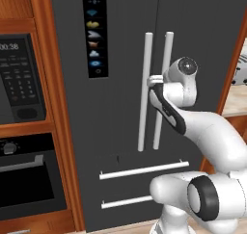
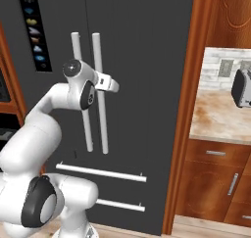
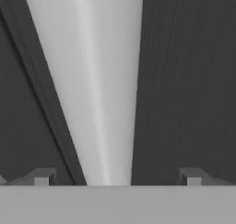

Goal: There is a bowl on the dining counter. Grab a lemon wedge from the fridge and place it in the bowl. Then get the liquor bottle and glass cup from the cabinet and place them next to the bowl.

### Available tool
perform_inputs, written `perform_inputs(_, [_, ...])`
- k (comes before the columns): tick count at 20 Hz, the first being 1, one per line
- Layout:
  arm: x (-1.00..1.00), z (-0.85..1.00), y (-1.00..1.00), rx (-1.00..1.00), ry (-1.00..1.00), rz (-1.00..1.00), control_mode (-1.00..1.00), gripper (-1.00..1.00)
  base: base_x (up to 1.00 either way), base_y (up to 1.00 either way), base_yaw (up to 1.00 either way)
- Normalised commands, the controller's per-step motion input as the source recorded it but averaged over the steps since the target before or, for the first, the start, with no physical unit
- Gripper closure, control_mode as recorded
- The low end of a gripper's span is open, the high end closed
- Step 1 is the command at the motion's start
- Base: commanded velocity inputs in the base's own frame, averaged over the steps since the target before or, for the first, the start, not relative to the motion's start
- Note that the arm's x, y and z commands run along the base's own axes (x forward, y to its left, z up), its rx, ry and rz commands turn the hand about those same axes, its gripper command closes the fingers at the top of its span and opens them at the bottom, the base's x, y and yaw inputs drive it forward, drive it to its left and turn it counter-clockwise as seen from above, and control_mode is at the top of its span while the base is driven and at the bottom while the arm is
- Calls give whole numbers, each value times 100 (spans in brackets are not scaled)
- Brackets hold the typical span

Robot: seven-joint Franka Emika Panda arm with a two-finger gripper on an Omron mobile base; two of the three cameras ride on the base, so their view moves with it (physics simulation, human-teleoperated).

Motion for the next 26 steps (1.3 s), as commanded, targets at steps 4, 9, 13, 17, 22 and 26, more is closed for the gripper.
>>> perform_inputs(4, [83,-27,0,0,0,0,-100,-100,0,0,0])
perform_inputs(9, [72,-25,0,0,0,0,-100,100,0,0,0])
perform_inputs(13, [44,-3,-1,0,0,0,-100,100,0,0,0])
perform_inputs(17, [-2,0,-1,0,0,0,-100,100,0,0,0])
perform_inputs(22, [-77,1,-28,0,3,0,-100,100,0,0,0])
perform_inputs(26, [-100,0,-32,-1,6,0,-100,100,0,0,0])
